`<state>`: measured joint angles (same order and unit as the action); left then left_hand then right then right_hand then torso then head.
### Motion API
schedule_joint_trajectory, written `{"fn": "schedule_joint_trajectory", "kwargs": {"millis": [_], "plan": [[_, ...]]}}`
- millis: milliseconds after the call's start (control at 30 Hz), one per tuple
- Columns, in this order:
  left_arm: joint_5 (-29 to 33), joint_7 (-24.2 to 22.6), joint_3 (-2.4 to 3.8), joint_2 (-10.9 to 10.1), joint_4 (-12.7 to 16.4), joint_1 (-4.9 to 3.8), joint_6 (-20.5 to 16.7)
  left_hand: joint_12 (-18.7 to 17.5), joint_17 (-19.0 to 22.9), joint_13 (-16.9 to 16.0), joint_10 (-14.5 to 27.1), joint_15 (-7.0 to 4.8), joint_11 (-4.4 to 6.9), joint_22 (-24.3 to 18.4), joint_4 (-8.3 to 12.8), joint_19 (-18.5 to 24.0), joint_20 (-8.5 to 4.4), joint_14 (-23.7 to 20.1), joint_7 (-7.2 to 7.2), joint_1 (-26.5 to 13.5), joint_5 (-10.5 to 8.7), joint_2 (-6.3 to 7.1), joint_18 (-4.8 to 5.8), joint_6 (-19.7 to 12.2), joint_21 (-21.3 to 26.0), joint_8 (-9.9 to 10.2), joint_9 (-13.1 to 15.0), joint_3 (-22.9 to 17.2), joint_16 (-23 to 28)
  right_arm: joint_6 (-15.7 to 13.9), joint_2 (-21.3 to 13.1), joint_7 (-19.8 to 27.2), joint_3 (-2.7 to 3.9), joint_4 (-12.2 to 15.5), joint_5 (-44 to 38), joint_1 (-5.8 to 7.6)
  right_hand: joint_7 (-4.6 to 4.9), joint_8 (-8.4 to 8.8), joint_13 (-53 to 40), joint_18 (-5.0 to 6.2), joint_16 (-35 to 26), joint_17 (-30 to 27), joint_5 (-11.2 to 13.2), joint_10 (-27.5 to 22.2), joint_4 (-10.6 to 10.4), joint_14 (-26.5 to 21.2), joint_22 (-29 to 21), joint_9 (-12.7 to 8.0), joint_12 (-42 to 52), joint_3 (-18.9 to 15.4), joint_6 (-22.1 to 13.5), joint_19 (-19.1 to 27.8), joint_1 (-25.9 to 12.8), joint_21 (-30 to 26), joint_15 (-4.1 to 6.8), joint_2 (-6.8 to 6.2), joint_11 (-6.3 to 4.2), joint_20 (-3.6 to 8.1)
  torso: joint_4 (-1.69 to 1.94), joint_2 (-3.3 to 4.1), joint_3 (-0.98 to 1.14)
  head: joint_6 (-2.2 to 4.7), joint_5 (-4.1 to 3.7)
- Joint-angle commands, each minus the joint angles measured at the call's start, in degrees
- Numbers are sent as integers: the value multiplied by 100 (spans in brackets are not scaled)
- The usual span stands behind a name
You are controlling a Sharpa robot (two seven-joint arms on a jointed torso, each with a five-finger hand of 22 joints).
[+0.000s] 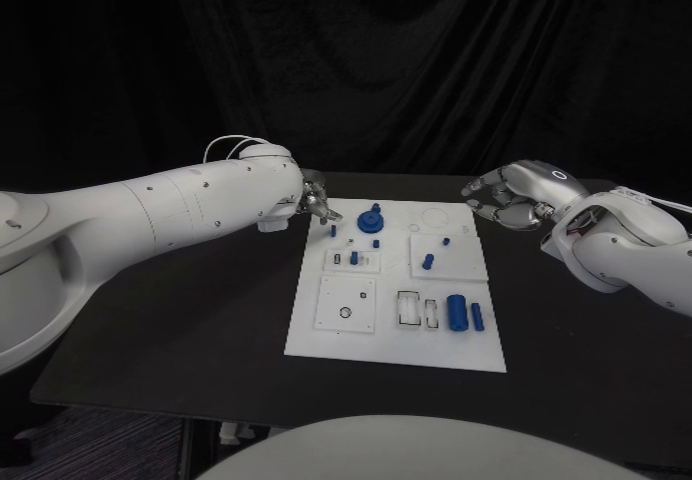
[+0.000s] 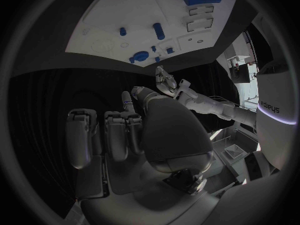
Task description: Assemble the parts on the task board
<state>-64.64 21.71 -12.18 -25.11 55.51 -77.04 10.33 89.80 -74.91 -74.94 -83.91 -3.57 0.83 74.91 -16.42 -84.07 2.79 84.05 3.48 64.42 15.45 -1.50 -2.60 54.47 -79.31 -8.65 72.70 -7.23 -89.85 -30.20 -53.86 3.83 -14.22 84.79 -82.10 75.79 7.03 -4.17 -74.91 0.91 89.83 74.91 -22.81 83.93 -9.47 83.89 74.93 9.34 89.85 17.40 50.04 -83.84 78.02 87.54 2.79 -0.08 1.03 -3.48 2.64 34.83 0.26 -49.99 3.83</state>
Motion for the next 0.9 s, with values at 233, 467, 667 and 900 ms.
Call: {"fn": "schedule_joint_trajectory", "kwargs": {"millis": [233,467,667,900], "plan": [[31,-112,3,81,-104,26,76,20,-1509,-1506,-609,28,-29,1163,36,-22,37,595,-8,59,38,-6,-3,29,23,-2,17,-19,-15,-11,-18,-66,5,21,-10,-7,-13,15,-1509,-11,17,1509,-29,607,-10,611,1401,-5,15,28,27,-453,-37,-34,-35,12,20,-40,-3,3,1,-1,-79],[31,-118,3,107,-170,42,82,20,-1509,-1506,-609,28,-28,1164,37,-23,37,595,-9,66,46,-9,-2,30,19,-3,20,-23,-15,-10,-18,-62,5,32,-10,-7,-13,15,-1509,-11,17,1509,-29,607,-10,611,1401,-5,15,28,27,-453,-37,-34,-35,12,20,-40,1,-2,1,-1,-106],[31,-127,3,105,-193,50,73,20,-1509,-1506,-609,27,-27,1163,40,-21,36,595,-11,79,55,-9,-3,31,23,-6,26,-30,-15,-14,-20,-61,5,21,-10,-7,-13,15,-1509,-11,17,1509,-29,607,-10,611,1401,-5,15,28,27,-453,-37,-34,-35,12,20,-40,-13,7,-1,-1,-81],[31,-146,3,106,-199,54,79,20,-1509,-1506,-609,26,-26,1159,44,-14,36,595,-14,93,63,-8,-6,36,36,-12,33,-36,-15,-12,-3,-56,5,10,-10,-7,-13,15,-1509,-11,17,1509,-29,607,-10,611,1401,-5,15,28,27,-453,-37,-34,-35,12,20,-40,-10,5,1,-1,-87]]}}
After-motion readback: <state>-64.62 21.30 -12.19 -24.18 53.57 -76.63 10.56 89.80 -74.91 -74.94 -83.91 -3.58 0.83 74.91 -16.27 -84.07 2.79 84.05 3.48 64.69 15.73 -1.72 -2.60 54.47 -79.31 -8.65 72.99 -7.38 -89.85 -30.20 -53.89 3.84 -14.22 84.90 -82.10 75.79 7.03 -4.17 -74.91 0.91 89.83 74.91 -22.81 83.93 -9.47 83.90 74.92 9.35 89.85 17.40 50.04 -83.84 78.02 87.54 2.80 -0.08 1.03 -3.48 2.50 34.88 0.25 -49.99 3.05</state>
